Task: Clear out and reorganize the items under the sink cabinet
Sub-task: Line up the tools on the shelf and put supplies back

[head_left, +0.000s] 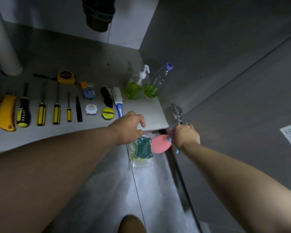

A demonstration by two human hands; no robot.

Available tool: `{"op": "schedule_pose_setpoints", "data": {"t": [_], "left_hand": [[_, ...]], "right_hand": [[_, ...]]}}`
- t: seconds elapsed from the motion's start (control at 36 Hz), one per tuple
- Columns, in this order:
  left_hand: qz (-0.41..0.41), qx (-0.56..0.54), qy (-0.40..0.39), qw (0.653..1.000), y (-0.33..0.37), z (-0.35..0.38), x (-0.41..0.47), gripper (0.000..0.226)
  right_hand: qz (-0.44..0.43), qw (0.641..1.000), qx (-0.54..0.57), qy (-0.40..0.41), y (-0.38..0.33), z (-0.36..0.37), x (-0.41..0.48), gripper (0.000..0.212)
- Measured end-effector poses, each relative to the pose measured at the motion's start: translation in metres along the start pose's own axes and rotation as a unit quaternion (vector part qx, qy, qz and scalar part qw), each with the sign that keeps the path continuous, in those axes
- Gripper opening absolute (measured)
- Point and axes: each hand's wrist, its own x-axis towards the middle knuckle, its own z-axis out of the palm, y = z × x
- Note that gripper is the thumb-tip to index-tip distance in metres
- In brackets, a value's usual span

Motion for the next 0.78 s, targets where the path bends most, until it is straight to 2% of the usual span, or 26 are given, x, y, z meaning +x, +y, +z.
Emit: {"op": "schedule_pose_setpoints", "data": {"t": [0.14,0.33,0.47,0.78], "left_hand": [[0.015,0.008,-0.017,1.000,0.007,0.005,-0.002,0.018],[0.032,0.016,-0.026,0.999,0.018,0.006,-0.006,0.014],[0.026,0.008,-0.026,0.999,0.016,0.002,-0.006,0.015],[-0.004,-0.007,-0.020,1.000,-0.008,-0.002,-0.002,0.019]], "right_hand": [[0.003,0.997,0.030,0.064,0.007,-0.025,-0.004,0.037],[-0.019,0.988,0.064,0.140,0.014,-0.071,-0.003,0.039],[-0.042,0.974,0.143,0.168,0.012,-0.095,0.015,0.033],[-0.008,0.952,0.243,0.185,-0.015,-0.102,0.073,0.025]]}}
